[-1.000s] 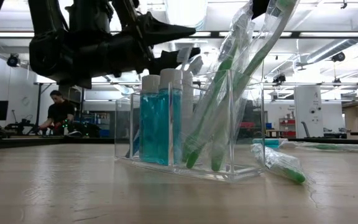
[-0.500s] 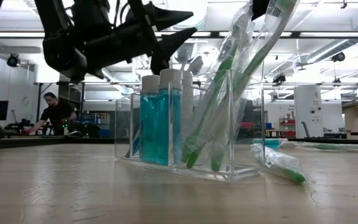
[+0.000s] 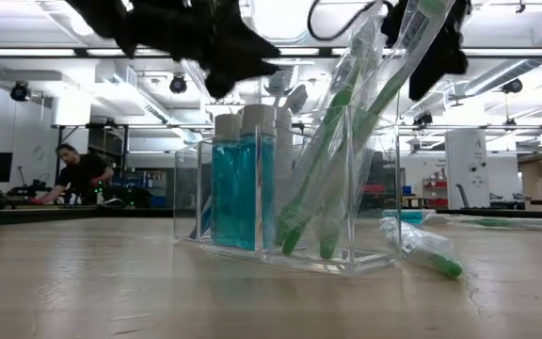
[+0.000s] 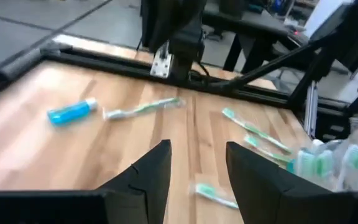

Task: Pick & Place toothbrushing station
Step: Adjust the transparent organizer on the table

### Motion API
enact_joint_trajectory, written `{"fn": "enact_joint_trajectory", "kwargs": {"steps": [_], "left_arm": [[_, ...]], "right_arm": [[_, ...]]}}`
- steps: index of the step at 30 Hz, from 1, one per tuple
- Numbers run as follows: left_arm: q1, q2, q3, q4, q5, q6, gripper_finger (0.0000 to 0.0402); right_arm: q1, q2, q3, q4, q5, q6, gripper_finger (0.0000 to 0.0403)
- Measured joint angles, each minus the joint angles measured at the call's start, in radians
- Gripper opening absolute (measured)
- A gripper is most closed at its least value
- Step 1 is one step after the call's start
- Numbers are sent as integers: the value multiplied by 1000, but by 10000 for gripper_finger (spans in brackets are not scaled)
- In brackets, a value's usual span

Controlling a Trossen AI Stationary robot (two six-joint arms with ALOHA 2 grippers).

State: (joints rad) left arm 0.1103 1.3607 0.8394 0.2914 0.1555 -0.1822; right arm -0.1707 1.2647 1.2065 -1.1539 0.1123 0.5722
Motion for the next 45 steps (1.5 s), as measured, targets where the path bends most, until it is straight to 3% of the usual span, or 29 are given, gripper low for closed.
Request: {"fn": "enact_joint_trajectory", "kwargs": {"steps": [6, 11, 18, 23, 35, 42, 45], "left_arm": [[17, -112, 28, -76, -7, 128, 158], [43, -188, 25, -262, -100, 87, 158], [47, -239, 24, -400, -109, 61, 158], [47, -271, 24, -397, -56, 140, 158], [47, -373, 23, -442, -44, 154, 158], [43, -384, 22, -492, -31, 27, 158], [36, -383, 22, -583, 37, -33, 159]], "right_arm": [[-6, -37, -117, 96, 1, 56, 52], [-30, -80, -194, 118, 3, 120, 52], [-37, -131, -299, 164, 3, 205, 52], [-40, -128, -354, 246, -1, 230, 52], [-74, -117, -397, 276, 22, 231, 52], [-73, -117, -397, 279, 12, 210, 52], [-72, -117, -397, 279, -23, 210, 52]]}}
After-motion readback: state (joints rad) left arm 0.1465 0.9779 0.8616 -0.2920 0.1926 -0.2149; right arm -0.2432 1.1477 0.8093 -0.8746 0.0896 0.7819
